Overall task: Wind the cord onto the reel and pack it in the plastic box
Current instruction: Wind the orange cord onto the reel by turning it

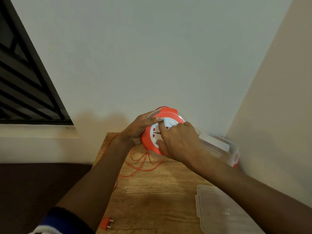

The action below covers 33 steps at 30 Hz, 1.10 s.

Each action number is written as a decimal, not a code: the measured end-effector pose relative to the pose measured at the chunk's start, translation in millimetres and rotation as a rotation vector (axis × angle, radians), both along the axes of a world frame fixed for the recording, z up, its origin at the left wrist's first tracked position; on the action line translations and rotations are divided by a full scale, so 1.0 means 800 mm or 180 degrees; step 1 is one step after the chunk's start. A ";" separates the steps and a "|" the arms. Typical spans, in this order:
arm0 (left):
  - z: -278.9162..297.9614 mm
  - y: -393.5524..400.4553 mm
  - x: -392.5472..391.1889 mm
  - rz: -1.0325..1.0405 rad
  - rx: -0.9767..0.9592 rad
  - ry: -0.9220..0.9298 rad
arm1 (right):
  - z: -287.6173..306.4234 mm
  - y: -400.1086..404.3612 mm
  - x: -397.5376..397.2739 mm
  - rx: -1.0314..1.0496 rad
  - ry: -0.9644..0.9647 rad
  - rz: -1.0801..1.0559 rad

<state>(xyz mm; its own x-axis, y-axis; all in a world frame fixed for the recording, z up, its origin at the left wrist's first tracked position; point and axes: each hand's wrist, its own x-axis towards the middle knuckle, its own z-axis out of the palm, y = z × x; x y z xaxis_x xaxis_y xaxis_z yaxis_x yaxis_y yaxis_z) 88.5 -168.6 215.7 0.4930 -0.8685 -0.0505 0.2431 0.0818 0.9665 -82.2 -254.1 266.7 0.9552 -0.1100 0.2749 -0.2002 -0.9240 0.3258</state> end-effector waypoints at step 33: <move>0.007 0.013 -0.011 0.0112 0.0010 0.0036 | -0.004 -0.002 -0.008 -0.0437 -0.0204 0.0154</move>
<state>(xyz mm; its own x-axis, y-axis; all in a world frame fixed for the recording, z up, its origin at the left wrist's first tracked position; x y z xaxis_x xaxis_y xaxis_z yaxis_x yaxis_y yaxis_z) 79.7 -157.9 221.0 0.5227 -0.8505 -0.0589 0.2511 0.0875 0.9640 -88.8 -255.9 263.7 0.9385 -0.0217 0.3447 -0.1810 -0.8808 0.4376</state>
